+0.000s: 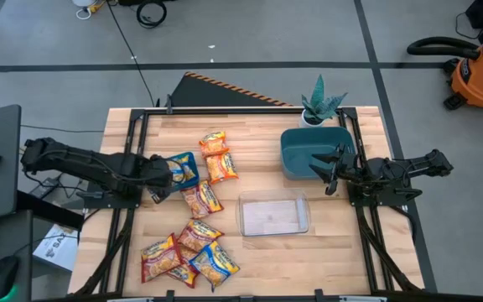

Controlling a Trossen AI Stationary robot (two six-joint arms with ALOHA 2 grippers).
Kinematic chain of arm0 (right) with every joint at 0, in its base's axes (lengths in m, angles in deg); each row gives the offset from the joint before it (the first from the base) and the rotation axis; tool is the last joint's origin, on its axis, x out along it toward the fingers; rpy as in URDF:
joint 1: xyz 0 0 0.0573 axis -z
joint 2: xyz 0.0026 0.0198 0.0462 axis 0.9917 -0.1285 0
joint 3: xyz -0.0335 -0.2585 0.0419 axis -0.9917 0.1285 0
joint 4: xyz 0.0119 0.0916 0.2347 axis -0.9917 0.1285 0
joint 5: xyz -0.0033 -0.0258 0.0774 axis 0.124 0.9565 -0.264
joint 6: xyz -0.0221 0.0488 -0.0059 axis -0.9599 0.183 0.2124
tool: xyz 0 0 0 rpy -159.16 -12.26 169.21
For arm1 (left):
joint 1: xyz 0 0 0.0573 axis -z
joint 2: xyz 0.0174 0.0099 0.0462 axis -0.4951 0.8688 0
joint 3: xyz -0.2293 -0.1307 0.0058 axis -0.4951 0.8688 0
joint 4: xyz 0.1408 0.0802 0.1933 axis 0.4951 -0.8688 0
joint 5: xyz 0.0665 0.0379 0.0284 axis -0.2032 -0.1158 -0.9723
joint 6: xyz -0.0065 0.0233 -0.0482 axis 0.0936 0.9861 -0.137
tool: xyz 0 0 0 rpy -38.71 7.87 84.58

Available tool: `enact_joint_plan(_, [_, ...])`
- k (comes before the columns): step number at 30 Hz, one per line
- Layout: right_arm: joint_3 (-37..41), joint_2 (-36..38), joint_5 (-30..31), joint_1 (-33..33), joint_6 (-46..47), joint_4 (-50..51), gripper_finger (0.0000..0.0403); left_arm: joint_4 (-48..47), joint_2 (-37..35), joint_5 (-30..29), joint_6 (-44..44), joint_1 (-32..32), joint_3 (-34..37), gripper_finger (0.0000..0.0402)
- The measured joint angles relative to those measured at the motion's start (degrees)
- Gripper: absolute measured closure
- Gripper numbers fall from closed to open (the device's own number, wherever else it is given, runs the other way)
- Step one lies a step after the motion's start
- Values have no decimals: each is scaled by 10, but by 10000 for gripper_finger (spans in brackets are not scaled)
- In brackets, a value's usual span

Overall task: Sort Maruchan noodles
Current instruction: Put the blue noodle pack into the blue bin

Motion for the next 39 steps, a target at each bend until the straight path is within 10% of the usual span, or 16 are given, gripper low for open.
enact_joint_plan(8, [0, 0, 0, 0, 0, 0, 204, 55, 0, 48, 37, 16, -131, 274])
enact_joint_plan(23, [0, 0, 0, 0, 0, -4, 204, 450, 191, 136, -154, 256, -81, 274])
enact_joint_plan(39, [0, 0, 0, 0, 0, -13, 204, 211, 404, 196, -290, 329, -341, 274])
